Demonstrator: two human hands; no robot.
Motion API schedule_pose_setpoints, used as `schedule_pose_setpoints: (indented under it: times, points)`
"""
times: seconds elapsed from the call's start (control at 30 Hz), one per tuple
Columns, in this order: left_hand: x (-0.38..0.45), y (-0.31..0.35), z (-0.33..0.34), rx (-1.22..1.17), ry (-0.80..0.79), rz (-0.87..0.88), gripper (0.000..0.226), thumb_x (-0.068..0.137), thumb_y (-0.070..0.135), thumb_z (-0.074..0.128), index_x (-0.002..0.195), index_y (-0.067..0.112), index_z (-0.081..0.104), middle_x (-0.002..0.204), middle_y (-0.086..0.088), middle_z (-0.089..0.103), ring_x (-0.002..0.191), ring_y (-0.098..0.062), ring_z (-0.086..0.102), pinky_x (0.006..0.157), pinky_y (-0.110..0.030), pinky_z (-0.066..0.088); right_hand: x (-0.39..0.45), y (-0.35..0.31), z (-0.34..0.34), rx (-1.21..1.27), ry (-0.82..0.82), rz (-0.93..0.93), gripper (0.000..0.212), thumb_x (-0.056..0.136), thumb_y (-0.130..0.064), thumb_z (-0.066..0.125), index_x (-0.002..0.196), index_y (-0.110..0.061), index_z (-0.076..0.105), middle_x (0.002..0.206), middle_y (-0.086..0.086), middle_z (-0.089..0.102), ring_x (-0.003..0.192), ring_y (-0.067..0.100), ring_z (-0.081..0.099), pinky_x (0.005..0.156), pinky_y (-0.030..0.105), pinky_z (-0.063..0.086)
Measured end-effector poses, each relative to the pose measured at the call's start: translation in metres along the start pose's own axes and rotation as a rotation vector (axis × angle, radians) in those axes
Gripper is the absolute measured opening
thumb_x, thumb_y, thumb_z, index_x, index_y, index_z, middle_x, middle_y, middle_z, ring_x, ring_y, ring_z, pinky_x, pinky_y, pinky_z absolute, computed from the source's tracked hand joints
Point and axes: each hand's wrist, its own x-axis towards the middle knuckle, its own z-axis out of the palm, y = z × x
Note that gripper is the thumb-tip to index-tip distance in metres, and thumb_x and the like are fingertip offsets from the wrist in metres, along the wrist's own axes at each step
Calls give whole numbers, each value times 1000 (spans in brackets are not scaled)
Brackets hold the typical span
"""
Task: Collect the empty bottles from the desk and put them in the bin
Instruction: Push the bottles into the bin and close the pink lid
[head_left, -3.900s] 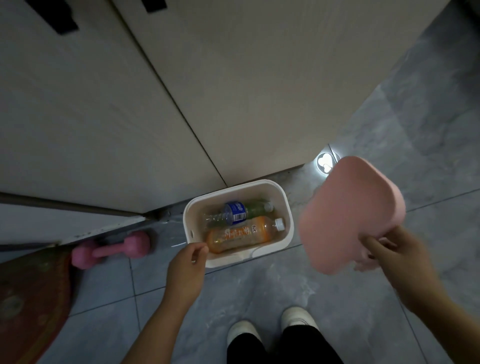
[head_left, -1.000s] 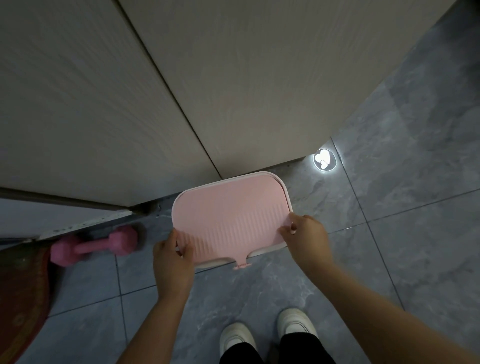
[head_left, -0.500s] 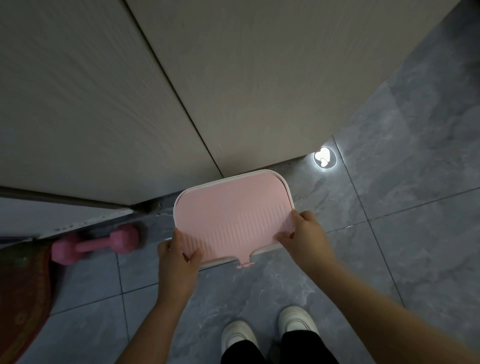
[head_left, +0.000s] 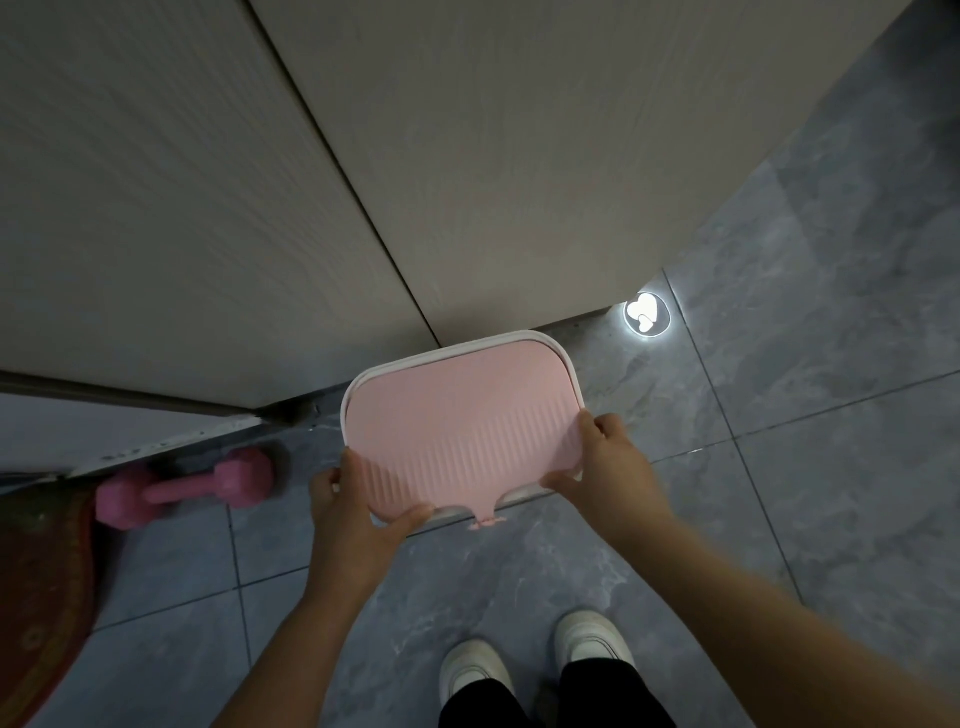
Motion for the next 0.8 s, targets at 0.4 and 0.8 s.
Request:
schedule_pose_setpoints:
  times: [0.4, 0.8]
  points:
    - [-3, -2, 6, -17, -17, -48, 106, 64, 22, 83, 146, 8, 17, 136, -23, 37, 121, -34, 48, 105, -45, 42, 2, 3, 4, 85, -11, 25, 70, 81, -32, 69, 137, -8, 33, 140, 11, 41, 117, 32, 54, 98, 39, 45]
    - [-3, 5, 10, 152, 9, -59, 101, 76, 31, 73, 148, 10, 6, 138, -24, 36, 121, -37, 44, 94, -41, 43, 4, 1, 14, 32, 35, 32, 65, 89, -26, 59, 141, -12, 24, 144, 9, 36, 110, 34, 59, 90, 39, 49]
